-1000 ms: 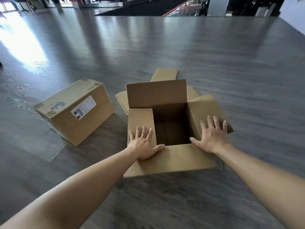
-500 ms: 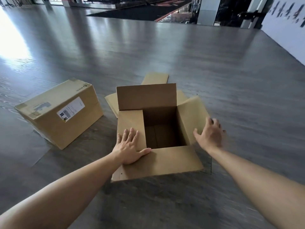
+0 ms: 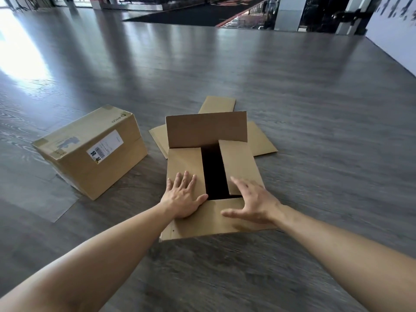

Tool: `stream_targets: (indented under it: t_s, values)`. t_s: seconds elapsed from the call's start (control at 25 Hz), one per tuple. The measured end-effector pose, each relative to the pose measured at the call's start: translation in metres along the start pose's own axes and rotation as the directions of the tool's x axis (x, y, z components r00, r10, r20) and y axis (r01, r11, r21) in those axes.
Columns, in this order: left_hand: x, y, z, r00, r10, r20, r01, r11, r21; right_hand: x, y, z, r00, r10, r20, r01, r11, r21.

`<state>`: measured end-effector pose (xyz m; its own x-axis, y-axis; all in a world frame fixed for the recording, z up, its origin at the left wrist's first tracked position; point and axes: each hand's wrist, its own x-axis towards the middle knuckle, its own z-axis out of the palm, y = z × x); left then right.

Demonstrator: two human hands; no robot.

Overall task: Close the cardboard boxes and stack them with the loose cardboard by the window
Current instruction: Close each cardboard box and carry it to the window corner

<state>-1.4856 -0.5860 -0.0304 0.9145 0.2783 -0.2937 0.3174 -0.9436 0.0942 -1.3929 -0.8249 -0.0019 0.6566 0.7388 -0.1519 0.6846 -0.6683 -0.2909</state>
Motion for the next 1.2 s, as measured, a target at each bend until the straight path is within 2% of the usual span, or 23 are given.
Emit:
stream_targets:
  t_s: [0.08,0.36,0.6,0.68,0.72,0.76,0.84,0.92,1.04,1.12,1.2]
  values:
    - [-0.003,-0.001,0.000,1.000,0.007,0.008,-0.007,1.000,0.013,-0.004,-0.004,0.010,0.979,0.006,0.202,0.007,0.998,-0.059]
    - [-0.002,-0.001,-0.004,1.000,0.008,0.009,-0.009,1.000,0.029,-0.001,-0.016,-0.003,0.922,0.002,0.387,0.039,0.994,-0.098]
    - [0.010,0.017,-0.051,0.995,-0.068,0.075,0.067,0.998,0.005,0.020,-0.019,-0.057,0.887,0.001,0.462,-0.084,0.984,0.158]
    - [0.015,0.023,-0.081,0.993,-0.074,0.088,0.079,0.996,-0.052,0.030,-0.015,-0.077,0.900,0.027,0.435,-0.130,0.970,0.208]
    - [0.018,0.024,-0.095,0.997,-0.063,0.040,0.066,0.995,-0.069,0.034,-0.012,-0.083,0.912,0.044,0.407,-0.152,0.960,0.236]
    - [0.021,0.024,-0.108,0.997,-0.047,-0.057,0.043,0.996,-0.072,0.039,-0.009,-0.088,0.928,0.061,0.367,-0.168,0.949,0.267]
    - [0.025,0.023,-0.125,0.955,-0.029,-0.294,0.008,0.997,-0.072,0.049,-0.010,-0.093,0.962,0.108,0.250,-0.185,0.933,0.309]
    - [0.030,0.025,-0.126,0.904,-0.016,-0.427,-0.020,0.996,-0.081,0.062,-0.013,-0.091,0.983,0.176,0.060,-0.185,0.956,0.226]
    - [0.035,0.027,-0.102,0.885,0.008,-0.466,-0.034,0.998,-0.047,0.080,-0.008,-0.072,0.966,0.166,-0.199,-0.170,0.985,-0.005]
    - [0.038,0.023,-0.077,0.903,0.032,-0.428,-0.042,0.999,-0.014,0.086,0.002,-0.055,0.956,0.155,-0.248,-0.183,0.978,-0.095]
    - [0.041,0.015,-0.048,0.935,0.046,-0.350,-0.051,0.999,-0.003,0.085,0.014,-0.035,0.955,0.199,-0.220,-0.234,0.962,-0.144]
